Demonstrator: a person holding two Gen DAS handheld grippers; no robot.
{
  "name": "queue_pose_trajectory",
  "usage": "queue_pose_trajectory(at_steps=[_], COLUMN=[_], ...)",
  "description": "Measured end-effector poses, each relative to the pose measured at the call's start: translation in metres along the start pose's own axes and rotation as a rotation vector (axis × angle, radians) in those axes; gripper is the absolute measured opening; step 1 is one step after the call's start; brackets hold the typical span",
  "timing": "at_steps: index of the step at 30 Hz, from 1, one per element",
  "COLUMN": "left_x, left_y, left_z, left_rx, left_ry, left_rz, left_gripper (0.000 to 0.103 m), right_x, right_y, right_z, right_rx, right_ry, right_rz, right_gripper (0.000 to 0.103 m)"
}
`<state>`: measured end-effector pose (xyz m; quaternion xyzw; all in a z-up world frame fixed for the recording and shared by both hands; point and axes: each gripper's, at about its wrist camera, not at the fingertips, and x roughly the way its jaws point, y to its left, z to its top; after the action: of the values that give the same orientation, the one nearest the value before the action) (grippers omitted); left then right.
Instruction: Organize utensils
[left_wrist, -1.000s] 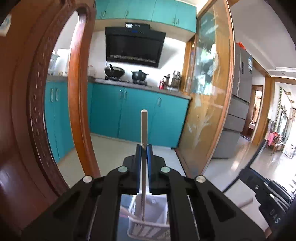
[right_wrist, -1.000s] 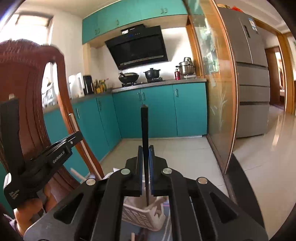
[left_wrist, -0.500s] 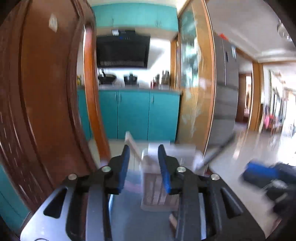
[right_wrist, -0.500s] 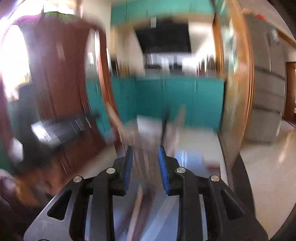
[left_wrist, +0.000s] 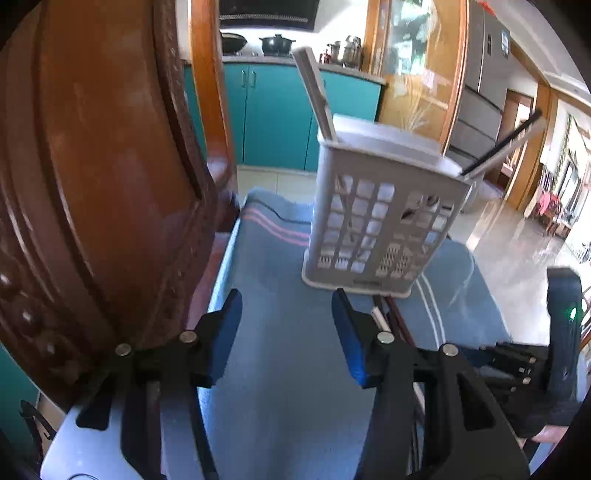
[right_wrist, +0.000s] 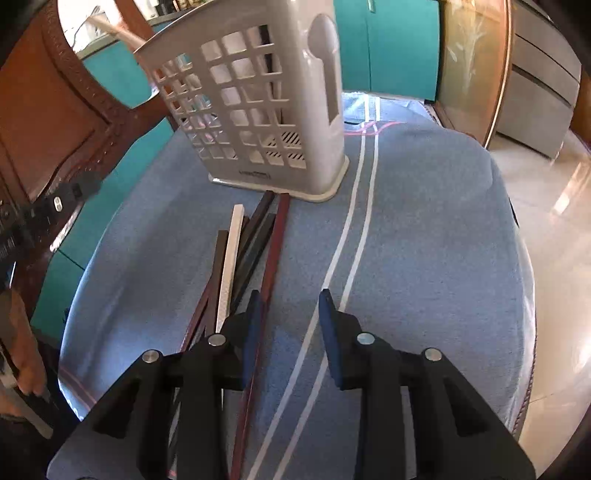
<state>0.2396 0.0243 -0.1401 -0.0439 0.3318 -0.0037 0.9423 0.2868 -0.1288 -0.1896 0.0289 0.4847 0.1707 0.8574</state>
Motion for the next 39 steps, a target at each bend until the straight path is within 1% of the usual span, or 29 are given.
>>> queue_pose_trajectory(at_steps=[1,2,3,4,8,11,12,14,16,18,21,23,24,25,26,28,31,35,38,39], left_x=[0.001,0.002,0.003,0.004,0.006,0.008,0.01,0.011,0.016,0.023,0.035,0.039,0.042,0.044,0.044,0.048,0.048,0.047,0.044,0.043], left_y=[-0.002,-0.005,-0.007,-0.008,-0.014,-0.02,-0.023,-0.028,-0.033,-0.038,-0.045,-0.049,-0.051,-0.052,-0.053,-0.055,-0.058,-0.066,-0.077,-0.081], left_z=[-0.003,-0.002,-0.005,-0.006,-0.012,-0.017,-0.02,-0.022,-0.028,-0.033,-0.041,-0.045,-0.047,-0.048,-0.049,-0.051,-0.054,-0.054,-0.057,-0.058], left_rx=[0.011,0.017,0.026,0.031,0.057,0.071,0.078,0.088,0.088,0.081,0.074,0.076,0.078,0.08,0.084,0.096,0.12,0.156,0.195,0.21], left_ry=[0.007,0.01,0.013,0.015,0.035,0.06,0.071,0.093,0.134,0.183,0.254,0.277,0.293,0.299,0.292,0.291,0.286,0.281,0.283,0.283], left_rz=[0.003,0.002,0.001,-0.001,-0.011,-0.037,-0.052,-0.08,-0.128,-0.17,-0.215,-0.228,-0.234,-0.233,-0.23,-0.225,-0.218,-0.236,-0.284,-0.296], left_gripper=[0.051,0.051,0.051,0.051,0.054,0.057,0.058,0.064,0.065,0.066,0.068,0.068,0.068,0.068,0.068,0.068,0.068,0.064,0.058,0.057], right_x=[0.0,0.0,0.001,0.0,-0.007,-0.016,-0.018,-0.019,-0.019,-0.022,-0.025,-0.024,-0.024,-0.024,-0.023,-0.023,-0.023,-0.02,-0.018,-0.018], right_y=[-0.002,-0.003,-0.006,-0.014,-0.028,-0.043,-0.049,-0.066,-0.076,-0.075,-0.077,-0.075,-0.073,-0.072,-0.069,-0.066,-0.06,-0.053,-0.052,-0.052], right_z=[0.0,0.002,0.006,0.002,-0.006,-0.007,-0.008,-0.011,-0.012,-0.017,-0.021,-0.022,-0.024,-0.024,-0.023,-0.022,-0.021,-0.02,-0.02,-0.02], right_rx=[0.008,0.016,0.021,0.026,0.061,0.106,0.13,0.188,0.219,0.227,0.218,0.208,0.203,0.198,0.193,0.187,0.167,0.137,0.132,0.131], right_ry=[0.001,0.005,0.015,0.017,0.0,-0.016,-0.014,-0.004,-0.001,-0.006,-0.006,-0.007,-0.008,-0.01,-0.011,-0.014,-0.019,-0.02,-0.017,-0.016], right_rz=[0.007,0.017,0.02,0.02,0.016,-0.004,-0.009,-0.023,-0.029,-0.027,-0.034,-0.041,-0.044,-0.049,-0.053,-0.053,-0.063,-0.091,-0.095,-0.097], right_gripper=[0.028,0.022,0.007,0.002,0.001,0.001,0.001,0.001,0.001,0.001,0.003,0.005,0.008,0.013,0.016,0.027,0.035,0.038,0.038,0.038])
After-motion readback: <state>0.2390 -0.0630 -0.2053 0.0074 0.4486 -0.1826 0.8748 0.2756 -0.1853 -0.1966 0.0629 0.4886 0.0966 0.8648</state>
